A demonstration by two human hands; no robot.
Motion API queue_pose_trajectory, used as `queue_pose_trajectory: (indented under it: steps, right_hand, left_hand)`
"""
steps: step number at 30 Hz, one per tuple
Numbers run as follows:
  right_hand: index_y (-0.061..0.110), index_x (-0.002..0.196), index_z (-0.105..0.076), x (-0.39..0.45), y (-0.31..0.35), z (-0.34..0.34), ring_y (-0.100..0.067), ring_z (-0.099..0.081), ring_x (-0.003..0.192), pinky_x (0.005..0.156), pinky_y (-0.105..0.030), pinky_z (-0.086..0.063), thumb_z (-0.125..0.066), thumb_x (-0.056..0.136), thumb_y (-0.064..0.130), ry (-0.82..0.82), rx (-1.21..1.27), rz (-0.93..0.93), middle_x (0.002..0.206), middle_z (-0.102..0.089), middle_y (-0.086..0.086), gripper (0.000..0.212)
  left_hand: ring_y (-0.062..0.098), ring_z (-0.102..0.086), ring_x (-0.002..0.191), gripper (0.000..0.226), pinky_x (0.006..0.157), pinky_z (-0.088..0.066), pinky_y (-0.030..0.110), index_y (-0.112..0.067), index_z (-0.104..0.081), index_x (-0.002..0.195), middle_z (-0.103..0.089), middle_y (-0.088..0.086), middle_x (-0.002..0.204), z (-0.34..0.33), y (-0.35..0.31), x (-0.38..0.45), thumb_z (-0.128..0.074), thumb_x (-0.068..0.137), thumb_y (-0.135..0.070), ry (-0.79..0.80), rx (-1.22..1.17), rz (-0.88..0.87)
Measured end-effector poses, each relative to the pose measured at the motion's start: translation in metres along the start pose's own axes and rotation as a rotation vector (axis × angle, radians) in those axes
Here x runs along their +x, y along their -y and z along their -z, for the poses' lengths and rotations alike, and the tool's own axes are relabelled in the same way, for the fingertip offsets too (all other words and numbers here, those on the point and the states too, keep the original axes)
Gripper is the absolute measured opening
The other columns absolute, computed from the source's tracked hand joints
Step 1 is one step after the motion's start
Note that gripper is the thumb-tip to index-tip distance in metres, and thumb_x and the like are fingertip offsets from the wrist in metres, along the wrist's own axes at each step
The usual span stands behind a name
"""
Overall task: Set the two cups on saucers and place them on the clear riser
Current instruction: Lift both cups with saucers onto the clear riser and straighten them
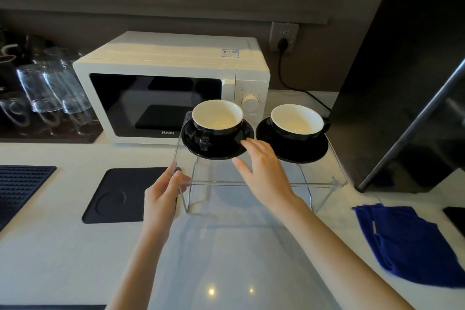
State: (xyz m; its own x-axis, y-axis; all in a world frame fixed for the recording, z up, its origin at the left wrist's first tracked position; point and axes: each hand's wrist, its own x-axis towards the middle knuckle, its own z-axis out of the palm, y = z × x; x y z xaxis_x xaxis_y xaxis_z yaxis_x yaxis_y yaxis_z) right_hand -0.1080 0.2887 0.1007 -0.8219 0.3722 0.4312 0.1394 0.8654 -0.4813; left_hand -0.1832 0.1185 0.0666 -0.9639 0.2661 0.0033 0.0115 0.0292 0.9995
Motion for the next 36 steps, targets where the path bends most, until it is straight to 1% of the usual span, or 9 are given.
queue_pose_trajectory:
  steps: [3, 6, 9, 11, 13, 18, 23, 29, 36]
  right_hand:
    - [0.003, 0.109, -0.064, -0.017, -0.018, 0.021, -0.026, -0.059, 0.105, 0.085, -0.030, -0.047, -0.057, 0.087, 0.012, -0.092, -0.035, 0.082, 0.109, -0.067, -0.011, 0.025]
    - [0.004, 0.100, -0.069, -0.035, -0.051, 0.045, -0.026, -0.063, 0.095, 0.080, -0.031, -0.049, -0.058, 0.084, 0.016, -0.162, -0.133, 0.034, 0.099, -0.070, -0.011, 0.023]
    - [0.004, 0.105, -0.067, -0.046, -0.080, 0.066, -0.026, -0.060, 0.102, 0.084, -0.031, -0.045, -0.049, 0.085, 0.036, -0.139, -0.234, -0.068, 0.106, -0.068, -0.012, 0.042]
    - [0.003, 0.112, -0.064, -0.046, -0.093, 0.075, -0.027, -0.056, 0.110, 0.089, -0.031, -0.041, -0.050, 0.086, 0.040, -0.109, -0.270, -0.119, 0.115, -0.065, -0.012, 0.048]
    - [0.005, 0.121, -0.058, -0.044, -0.100, 0.079, -0.024, -0.049, 0.121, 0.095, -0.028, -0.034, -0.056, 0.088, 0.036, -0.069, -0.267, -0.157, 0.127, -0.059, -0.011, 0.046]
    - [0.008, 0.125, -0.057, -0.037, -0.102, 0.074, -0.022, -0.040, 0.130, 0.101, -0.025, -0.022, -0.058, 0.089, 0.029, -0.057, -0.208, -0.131, 0.136, -0.052, -0.009, 0.042]
    - [0.007, 0.112, -0.066, -0.037, -0.100, 0.074, -0.023, -0.056, 0.115, 0.093, -0.026, -0.031, -0.064, 0.085, 0.028, -0.104, -0.192, -0.104, 0.117, -0.067, -0.009, 0.034]
    - [0.004, 0.097, -0.072, -0.035, -0.094, 0.068, -0.026, -0.067, 0.096, 0.086, -0.033, -0.042, -0.066, 0.079, 0.029, -0.186, -0.223, -0.093, 0.098, -0.074, -0.010, 0.032]
    - [0.005, 0.100, -0.071, -0.036, -0.095, 0.060, -0.024, -0.063, 0.106, 0.094, -0.045, -0.043, -0.059, 0.081, 0.037, -0.191, -0.255, -0.158, 0.105, -0.072, -0.009, 0.038]
  left_hand:
    - [0.016, -0.061, 0.104, 0.026, 0.093, -0.045, 0.034, -0.009, -0.069, 0.075, -0.047, -0.003, 0.142, -0.001, 0.002, -0.001, -0.050, 0.090, -0.020, -0.007, -0.019, -0.014]
    - [0.021, -0.058, 0.112, 0.025, 0.091, -0.045, 0.032, -0.008, -0.068, 0.076, -0.047, -0.004, 0.140, -0.003, 0.002, -0.001, -0.050, 0.090, -0.018, -0.017, -0.051, -0.021]
    - [0.018, -0.057, 0.110, 0.025, 0.088, -0.043, 0.029, -0.011, -0.068, 0.073, -0.048, -0.006, 0.138, -0.004, 0.002, -0.002, -0.050, 0.090, -0.017, -0.014, -0.072, -0.027]
    - [0.014, -0.058, 0.104, 0.034, 0.087, -0.042, 0.028, -0.025, -0.071, 0.065, -0.049, -0.005, 0.137, -0.005, 0.000, -0.003, -0.049, 0.090, -0.018, -0.008, -0.085, -0.040]
    - [0.006, -0.060, 0.094, 0.043, 0.086, -0.042, 0.027, -0.036, -0.071, 0.058, -0.051, -0.004, 0.135, -0.006, -0.001, -0.005, -0.049, 0.090, -0.019, -0.009, -0.094, -0.052]
    - [-0.016, -0.061, 0.074, 0.043, 0.081, -0.044, 0.023, -0.031, -0.072, 0.058, -0.050, -0.006, 0.136, -0.006, 0.001, -0.004, -0.047, 0.091, -0.018, -0.018, -0.085, -0.061]
    - [-0.020, -0.059, 0.075, 0.025, 0.085, -0.043, 0.023, -0.013, -0.066, 0.074, -0.048, 0.003, 0.140, -0.009, 0.002, -0.004, -0.047, 0.091, -0.016, -0.037, -0.084, -0.046]
    - [-0.022, -0.058, 0.080, 0.026, 0.084, -0.043, 0.024, -0.014, -0.066, 0.073, -0.048, 0.002, 0.140, -0.009, 0.003, -0.004, -0.047, 0.091, -0.015, -0.032, -0.101, -0.055]
    - [-0.018, -0.061, 0.080, 0.025, 0.088, -0.044, 0.029, -0.025, -0.073, 0.060, -0.050, -0.001, 0.138, -0.005, 0.001, -0.003, -0.058, 0.080, -0.027, 0.021, -0.127, -0.039]
